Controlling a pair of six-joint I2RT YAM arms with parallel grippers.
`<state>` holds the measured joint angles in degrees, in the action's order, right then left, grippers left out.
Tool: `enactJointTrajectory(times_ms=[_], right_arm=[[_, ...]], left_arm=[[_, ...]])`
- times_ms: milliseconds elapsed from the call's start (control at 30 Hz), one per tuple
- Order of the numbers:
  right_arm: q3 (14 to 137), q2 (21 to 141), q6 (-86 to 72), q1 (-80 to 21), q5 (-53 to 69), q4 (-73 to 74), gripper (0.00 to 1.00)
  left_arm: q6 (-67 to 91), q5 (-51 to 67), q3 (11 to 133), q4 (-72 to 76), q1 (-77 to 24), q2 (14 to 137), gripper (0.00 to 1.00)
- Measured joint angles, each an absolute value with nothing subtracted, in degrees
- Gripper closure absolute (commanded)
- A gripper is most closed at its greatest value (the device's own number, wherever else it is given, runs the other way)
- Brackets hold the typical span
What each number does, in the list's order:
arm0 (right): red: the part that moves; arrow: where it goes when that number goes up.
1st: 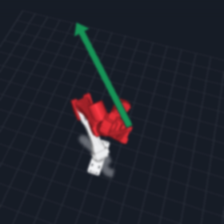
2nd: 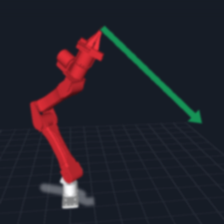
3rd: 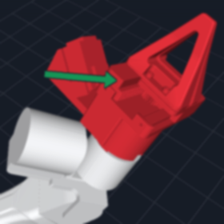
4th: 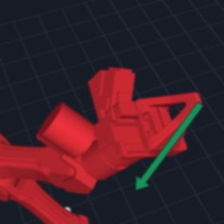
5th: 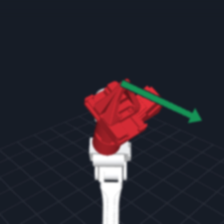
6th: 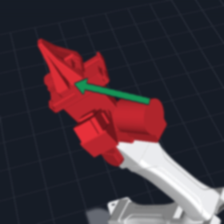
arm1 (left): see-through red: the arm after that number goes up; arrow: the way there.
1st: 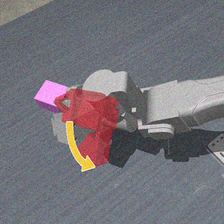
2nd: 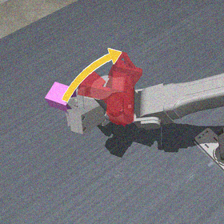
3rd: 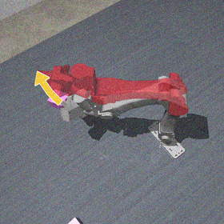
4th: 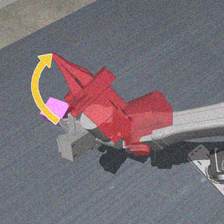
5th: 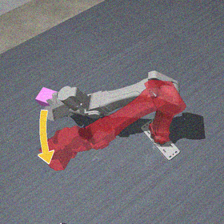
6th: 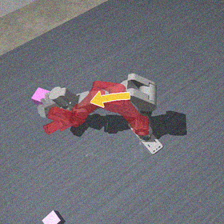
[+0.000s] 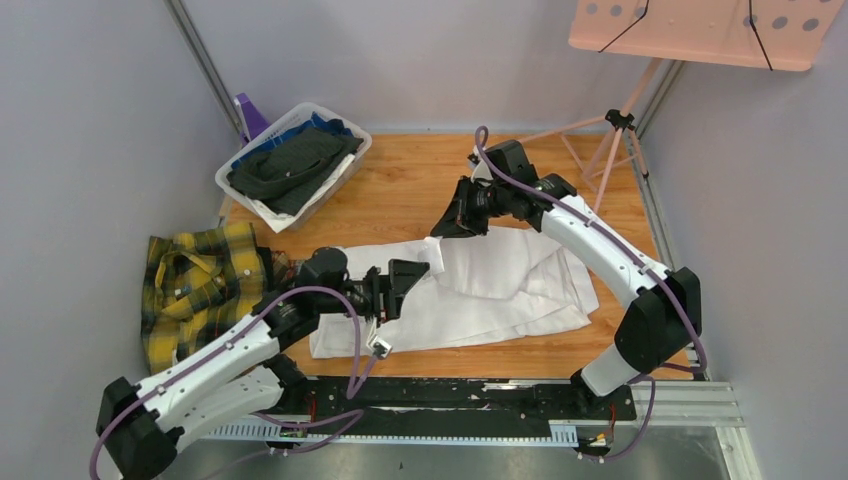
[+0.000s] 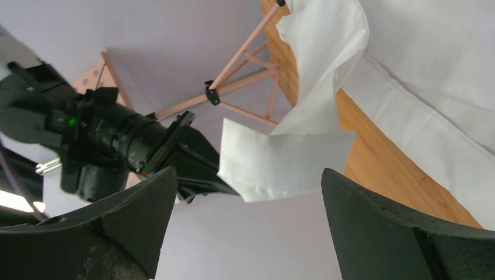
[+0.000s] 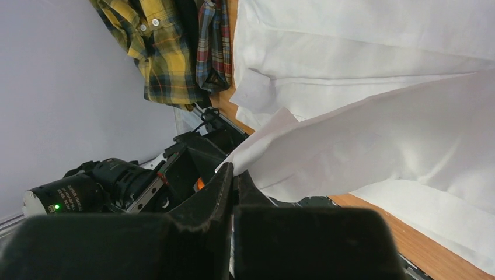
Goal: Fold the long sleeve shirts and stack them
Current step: Fold the shirt at the center of the board.
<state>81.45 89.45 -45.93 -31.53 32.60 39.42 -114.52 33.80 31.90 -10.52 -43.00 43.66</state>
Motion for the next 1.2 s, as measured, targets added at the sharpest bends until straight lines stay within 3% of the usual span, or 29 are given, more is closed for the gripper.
enactJointTrajectory(times_ms=[167,833,1200], right_arm=[[81.5,90.8,-44.4,-33.5,32.0,40.1,1.00],[86.0,96.4,-41.6,-40.0,25.3,45.8,1.00],[86.0,96.4,-41.6,-40.7,23.4,46.5,1.00]], left_arm=[[-116.5,30.7,32.4,-9.2,-43.1,51.3,0.00],[-116.5,25.8,39.1,-27.2,-49.4,54.7,0.00],[-116.5,17.6,41.0,-25.8,-54.5,59.3,0.06]])
